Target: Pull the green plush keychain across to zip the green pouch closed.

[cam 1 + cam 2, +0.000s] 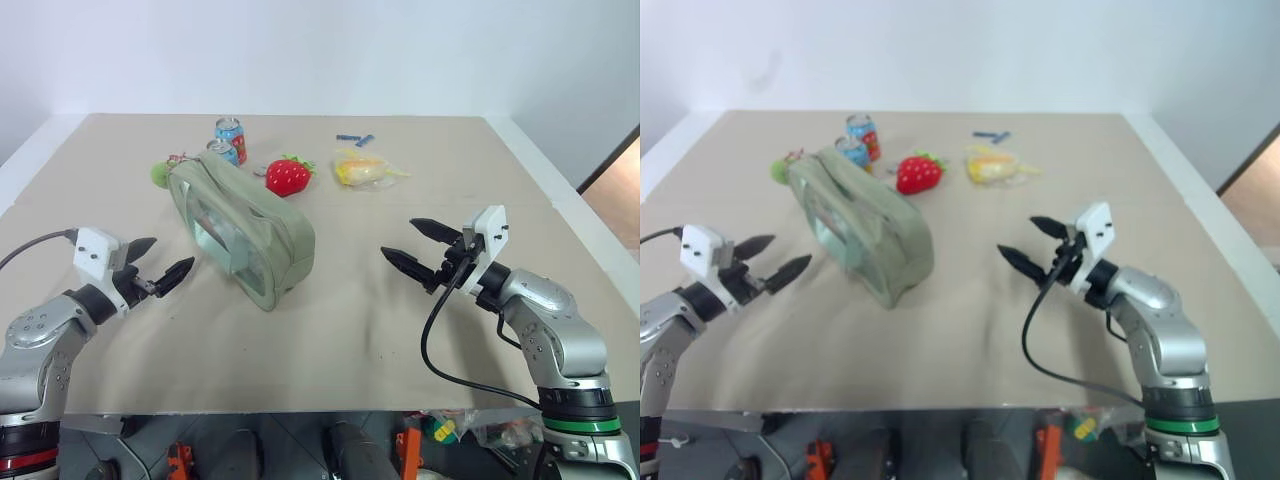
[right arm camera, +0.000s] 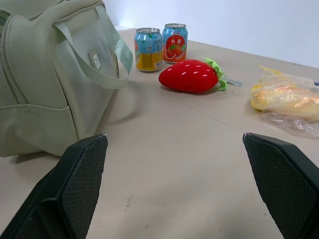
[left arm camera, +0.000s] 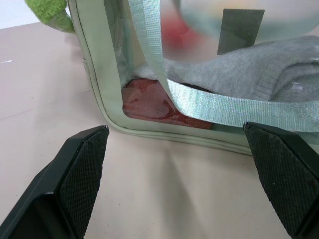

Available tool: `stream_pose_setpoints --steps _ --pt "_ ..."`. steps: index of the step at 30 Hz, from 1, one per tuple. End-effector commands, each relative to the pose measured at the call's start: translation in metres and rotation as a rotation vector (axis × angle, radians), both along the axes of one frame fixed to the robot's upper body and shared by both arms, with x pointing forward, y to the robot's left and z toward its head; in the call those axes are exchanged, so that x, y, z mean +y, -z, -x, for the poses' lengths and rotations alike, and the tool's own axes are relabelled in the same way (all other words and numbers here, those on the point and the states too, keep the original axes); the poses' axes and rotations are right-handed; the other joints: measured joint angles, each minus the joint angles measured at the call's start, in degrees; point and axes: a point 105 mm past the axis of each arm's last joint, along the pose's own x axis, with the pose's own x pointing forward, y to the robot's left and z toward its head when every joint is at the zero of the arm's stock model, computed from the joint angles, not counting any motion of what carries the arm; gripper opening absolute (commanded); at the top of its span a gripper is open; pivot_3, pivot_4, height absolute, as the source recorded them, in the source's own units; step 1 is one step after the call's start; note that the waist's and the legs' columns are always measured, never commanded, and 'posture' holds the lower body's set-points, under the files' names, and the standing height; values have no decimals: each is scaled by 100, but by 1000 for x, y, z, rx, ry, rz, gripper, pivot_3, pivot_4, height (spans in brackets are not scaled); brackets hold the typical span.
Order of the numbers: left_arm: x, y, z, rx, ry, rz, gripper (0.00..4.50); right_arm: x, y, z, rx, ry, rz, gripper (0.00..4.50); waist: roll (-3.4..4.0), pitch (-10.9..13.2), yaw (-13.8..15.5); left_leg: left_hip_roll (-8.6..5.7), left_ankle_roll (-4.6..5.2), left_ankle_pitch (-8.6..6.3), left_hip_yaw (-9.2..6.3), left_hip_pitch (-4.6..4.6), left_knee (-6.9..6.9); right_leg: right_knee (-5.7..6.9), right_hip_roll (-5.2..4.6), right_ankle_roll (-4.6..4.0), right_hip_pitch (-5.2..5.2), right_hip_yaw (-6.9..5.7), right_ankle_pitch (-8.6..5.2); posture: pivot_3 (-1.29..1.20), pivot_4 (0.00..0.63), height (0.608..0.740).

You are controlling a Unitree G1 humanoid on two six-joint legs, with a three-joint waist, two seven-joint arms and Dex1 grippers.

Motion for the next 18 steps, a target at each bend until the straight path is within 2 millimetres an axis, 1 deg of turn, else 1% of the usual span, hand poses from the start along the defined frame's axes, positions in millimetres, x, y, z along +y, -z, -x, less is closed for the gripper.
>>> stream_pose_setpoints --steps 1,3,5,12,14,16,18 --pt "-4 -13 5 -58 19 -12 4480 5 -11 3 -38 -23 6 4500 0 0 -1 0 0 0 0 0 0 0 0 0 0 0 0 0 150 740" --pt "-10 -14 9 -50 58 18 4480 8 -11 5 -38 -30 6 4500 0 0 -6 1 0 0 1 1 0 0 0 0 0 1 0 0 150 740" --pt "-17 -21 13 -66 110 43 4480 10 -11 5 -36 -39 6 4500 0 0 -2 2 0 0 2 1 0 0 0 0 0 1 0 0 150 740" --pt "-29 -32 23 -55 228 88 4480 13 -10 5 -21 -77 14 4500 0 0 -2 1 0 0 1 2 1 0 0 0 1 -1 0 0 150 740" --pt "-36 -37 32 -46 302 99 4480 16 -12 5 -18 -104 15 4500 0 1 -8 1 0 0 2 2 1 0 0 0 0 0 0 0 150 740" --pt "-44 -44 44 -27 390 118 4480 19 -21 4 -6 -136 -33 4500 1 3 -22 3 0 0 3 2 0 0 0 0 -1 0 0 0 150 740" --pt "-55 -51 54 -18 467 117 4480 24 -36 4 9 -162 -101 4500 4 7 -22 4 0 0 4 2 0 0 1 0 -2 0 0 0 150 740"
